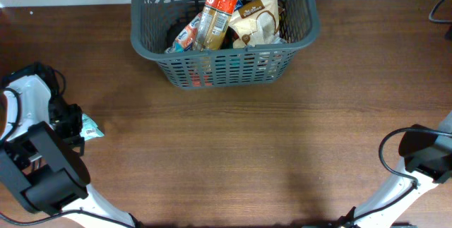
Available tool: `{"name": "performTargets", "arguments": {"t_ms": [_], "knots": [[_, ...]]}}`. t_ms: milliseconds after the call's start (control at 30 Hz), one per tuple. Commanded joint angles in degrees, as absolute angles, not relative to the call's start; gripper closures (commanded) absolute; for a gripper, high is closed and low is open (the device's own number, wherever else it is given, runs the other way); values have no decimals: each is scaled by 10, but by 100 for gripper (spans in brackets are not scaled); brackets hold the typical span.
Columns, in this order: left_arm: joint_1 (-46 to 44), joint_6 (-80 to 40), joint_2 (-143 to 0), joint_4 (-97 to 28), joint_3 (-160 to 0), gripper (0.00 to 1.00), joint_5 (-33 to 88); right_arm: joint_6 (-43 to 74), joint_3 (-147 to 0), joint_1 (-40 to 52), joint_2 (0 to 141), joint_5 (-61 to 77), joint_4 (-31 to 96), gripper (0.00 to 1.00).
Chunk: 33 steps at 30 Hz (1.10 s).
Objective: Pack container
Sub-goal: 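Lower the left gripper onto the green wipes packet and close on it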
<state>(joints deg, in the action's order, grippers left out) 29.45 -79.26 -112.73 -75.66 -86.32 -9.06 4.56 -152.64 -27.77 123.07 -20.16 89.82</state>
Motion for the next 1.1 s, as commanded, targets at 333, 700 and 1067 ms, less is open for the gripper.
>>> {"name": "performTargets", "arguments": {"t_ms": [333, 700, 1067], "knots": [[318, -667, -1120, -672, -855, 30, -114, 52, -1524, -277, 1233, -210, 898, 1], [321, -667, -1120, -631, -822, 30, -99, 52, -1524, -277, 1233, -210, 898, 1], [321, -667, -1120, -568, -785, 30, -93, 52, -1524, -277, 1233, -210, 898, 1]]}}
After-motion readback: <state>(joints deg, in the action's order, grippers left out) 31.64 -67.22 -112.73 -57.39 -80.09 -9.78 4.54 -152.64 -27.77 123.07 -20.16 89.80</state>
